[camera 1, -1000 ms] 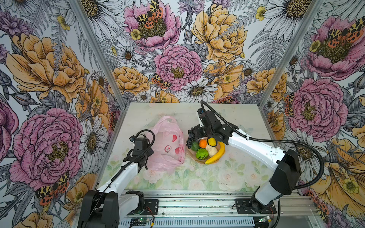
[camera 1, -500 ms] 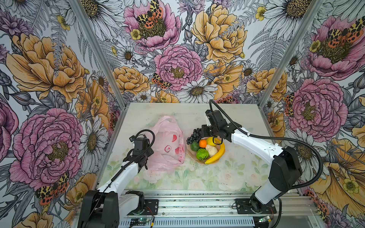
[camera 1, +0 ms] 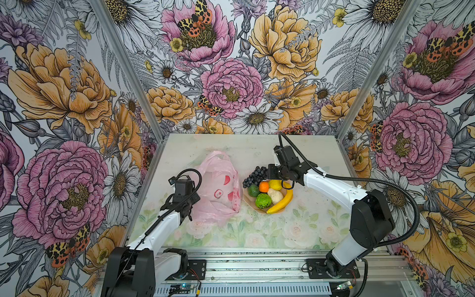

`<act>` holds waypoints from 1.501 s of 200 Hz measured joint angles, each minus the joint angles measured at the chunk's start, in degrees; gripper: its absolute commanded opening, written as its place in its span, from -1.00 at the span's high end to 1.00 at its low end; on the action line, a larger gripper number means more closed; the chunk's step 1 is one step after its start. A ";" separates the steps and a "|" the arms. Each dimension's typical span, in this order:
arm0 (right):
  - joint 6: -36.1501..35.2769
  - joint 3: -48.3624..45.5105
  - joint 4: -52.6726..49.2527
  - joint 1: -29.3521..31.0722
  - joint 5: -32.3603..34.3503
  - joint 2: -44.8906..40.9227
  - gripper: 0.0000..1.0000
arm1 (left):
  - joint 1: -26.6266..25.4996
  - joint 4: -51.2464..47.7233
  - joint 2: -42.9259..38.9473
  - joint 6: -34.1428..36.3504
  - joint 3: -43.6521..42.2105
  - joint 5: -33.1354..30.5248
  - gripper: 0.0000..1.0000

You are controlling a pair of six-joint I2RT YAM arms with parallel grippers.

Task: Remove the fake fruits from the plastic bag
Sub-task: 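Lower the black grapes into the pink bowl and open the right gripper, then release the bag edge with the left gripper and raise it while the right gripper withdraws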

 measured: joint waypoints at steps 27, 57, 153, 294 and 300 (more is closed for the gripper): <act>-0.02 -1.66 0.02 -1.40 0.83 0.00 1.00 | 0.00 0.00 0.02 0.04 0.00 0.02 1.00; -0.11 -2.84 0.15 -2.27 1.75 0.00 0.96 | 0.00 0.00 0.02 0.04 0.00 0.02 1.00; -0.96 -3.56 0.42 -2.45 3.50 0.00 0.42 | 0.00 0.00 0.76 0.07 0.00 0.00 1.00; 0.83 -14.71 0.11 -12.11 1.49 -19.06 -0.37 | -0.13 -0.42 9.01 2.54 5.51 3.04 1.00; 1.09 -15.47 -0.07 -12.39 1.49 -19.85 -0.37 | -0.35 -0.52 10.21 2.82 7.26 3.15 1.00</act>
